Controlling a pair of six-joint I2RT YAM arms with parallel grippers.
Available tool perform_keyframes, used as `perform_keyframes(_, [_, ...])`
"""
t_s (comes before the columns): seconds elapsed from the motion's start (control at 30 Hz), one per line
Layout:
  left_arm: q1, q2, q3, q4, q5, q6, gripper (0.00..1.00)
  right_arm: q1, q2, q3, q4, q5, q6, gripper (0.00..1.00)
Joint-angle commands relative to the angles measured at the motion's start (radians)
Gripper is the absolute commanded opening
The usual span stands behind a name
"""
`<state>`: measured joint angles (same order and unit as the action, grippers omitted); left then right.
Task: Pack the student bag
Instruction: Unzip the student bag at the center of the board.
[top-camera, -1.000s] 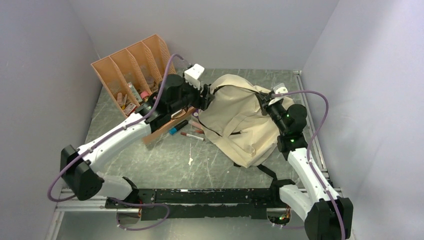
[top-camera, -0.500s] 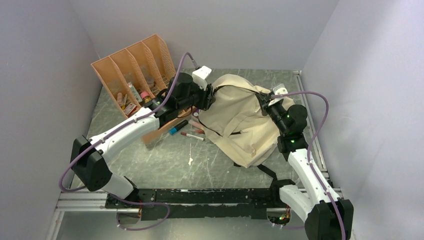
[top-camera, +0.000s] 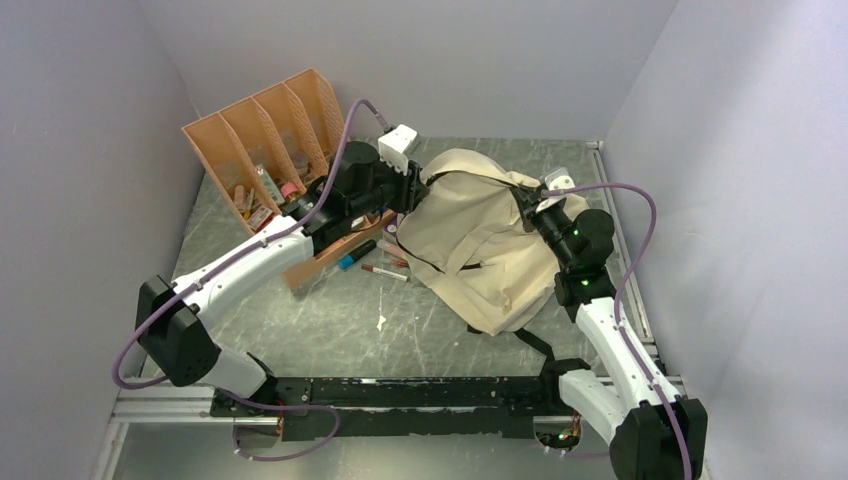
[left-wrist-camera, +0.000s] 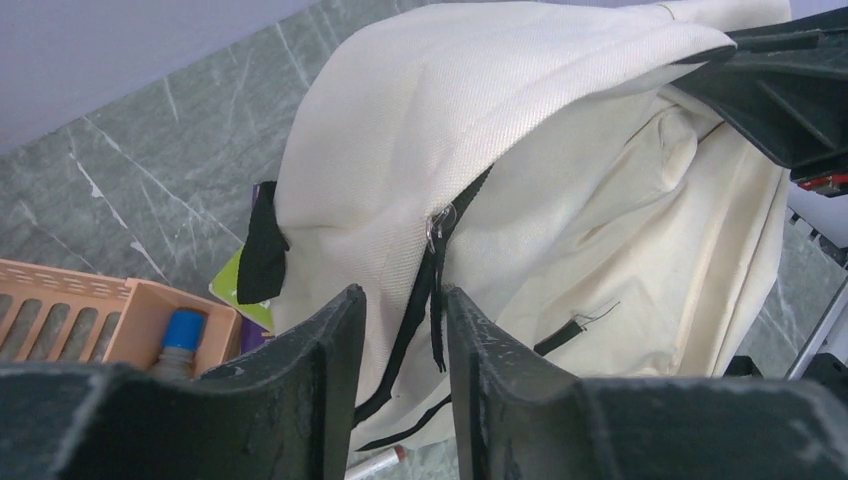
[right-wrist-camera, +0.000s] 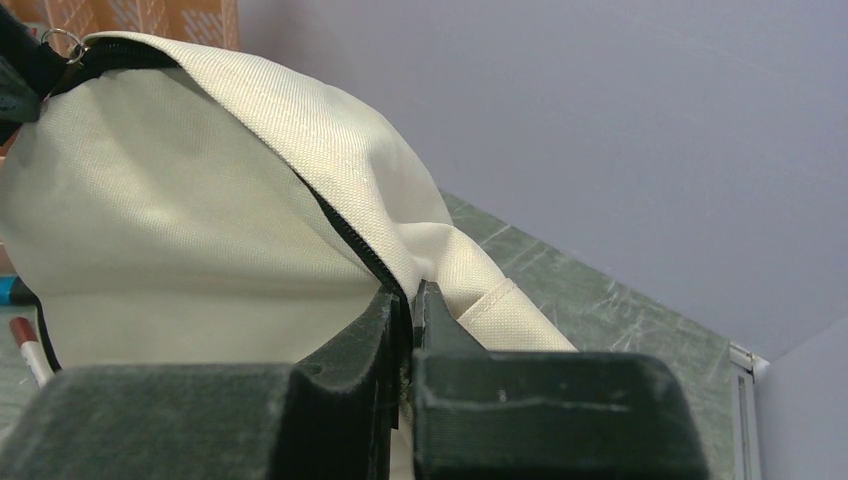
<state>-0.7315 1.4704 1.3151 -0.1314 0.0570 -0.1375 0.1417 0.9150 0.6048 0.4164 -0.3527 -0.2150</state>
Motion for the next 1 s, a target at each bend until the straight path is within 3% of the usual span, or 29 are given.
perform_keyframes(0.0, [0.014, -0.018, 0.002, 0.042, 0.035, -0.016, 0.39, 0.008, -0.022, 0.048, 0.077, -0.016, -0.008, 0.00])
perform_keyframes(0.3, [0.028, 0.008, -0.004, 0.053, 0.060, -0.027, 0.36, 0.012, -0.036, 0.043, 0.070, -0.011, -0.014, 0.00])
perform_keyframes(0.63, [0.035, 0.004, -0.046, 0.057, 0.087, -0.043, 0.43, 0.013, -0.043, 0.037, 0.075, -0.005, -0.009, 0.00])
perform_keyframes(0.73, [0.037, 0.007, -0.049, 0.055, 0.086, -0.044, 0.38, 0.013, -0.044, 0.037, 0.073, -0.002, -0.011, 0.00])
perform_keyframes(0.9, [0.041, 0.001, -0.053, 0.061, 0.080, -0.045, 0.17, 0.013, -0.044, 0.036, 0.071, -0.001, -0.013, 0.00])
perform_keyframes(0.97, [0.043, -0.003, -0.046, 0.056, 0.073, -0.045, 0.13, 0.013, -0.046, 0.034, 0.071, 0.010, -0.015, 0.00])
